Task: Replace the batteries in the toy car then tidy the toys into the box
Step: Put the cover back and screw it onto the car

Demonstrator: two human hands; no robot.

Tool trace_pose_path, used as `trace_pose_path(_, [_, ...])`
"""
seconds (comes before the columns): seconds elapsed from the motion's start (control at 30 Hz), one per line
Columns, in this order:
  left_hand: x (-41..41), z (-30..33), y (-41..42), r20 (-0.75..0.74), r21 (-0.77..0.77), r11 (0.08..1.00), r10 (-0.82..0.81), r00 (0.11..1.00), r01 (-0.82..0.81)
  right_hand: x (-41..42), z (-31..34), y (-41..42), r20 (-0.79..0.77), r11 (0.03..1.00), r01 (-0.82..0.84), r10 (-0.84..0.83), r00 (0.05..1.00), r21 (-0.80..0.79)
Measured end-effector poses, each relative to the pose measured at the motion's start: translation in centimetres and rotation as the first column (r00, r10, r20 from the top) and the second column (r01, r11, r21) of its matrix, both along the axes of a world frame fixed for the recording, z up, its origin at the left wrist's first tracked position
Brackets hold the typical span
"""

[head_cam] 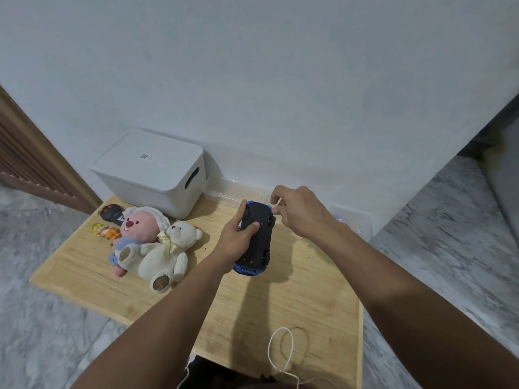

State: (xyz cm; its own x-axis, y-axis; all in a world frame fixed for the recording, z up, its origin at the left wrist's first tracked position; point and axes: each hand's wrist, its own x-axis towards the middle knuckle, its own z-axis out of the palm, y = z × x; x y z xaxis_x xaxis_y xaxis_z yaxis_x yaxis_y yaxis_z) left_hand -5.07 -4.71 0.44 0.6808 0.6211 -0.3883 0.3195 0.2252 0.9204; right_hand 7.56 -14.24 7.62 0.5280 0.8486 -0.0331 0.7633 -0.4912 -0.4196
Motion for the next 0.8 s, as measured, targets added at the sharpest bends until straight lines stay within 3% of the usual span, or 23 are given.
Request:
trace_pose_path(0.27, [0.02,-0.08,0.01,0.001,-0.002,1.000,0.002,1.000,-0.002,0.03,-0.33,0.36,0.102,1.000,-0.008,0.009,0.995,-0.006])
trace_pose_path(0.43, [-0.12,-0.15,0.08,0.001,-0.005,1.000,0.002,1.000,-0.002,0.16,-0.29,0.47,0.080,0.999,-0.050,0.048,0.996,0.016])
trace_pose_path(0.6, [-0.20,-0.13,0.38,0.013,0.004,1.000,-0.009,1.000,0.009,0.01,-0.38,0.29,0.211,0.985,-0.145,0.162,0.964,-0.094])
trace_pose_path(0.8, [-0.46,-0.20,0.76,0.013,-0.005,1.000,-0.029,0.999,0.030,0.42,-0.02,0.20,0.358,0.923,-0.288,0.368,0.858,-0.257])
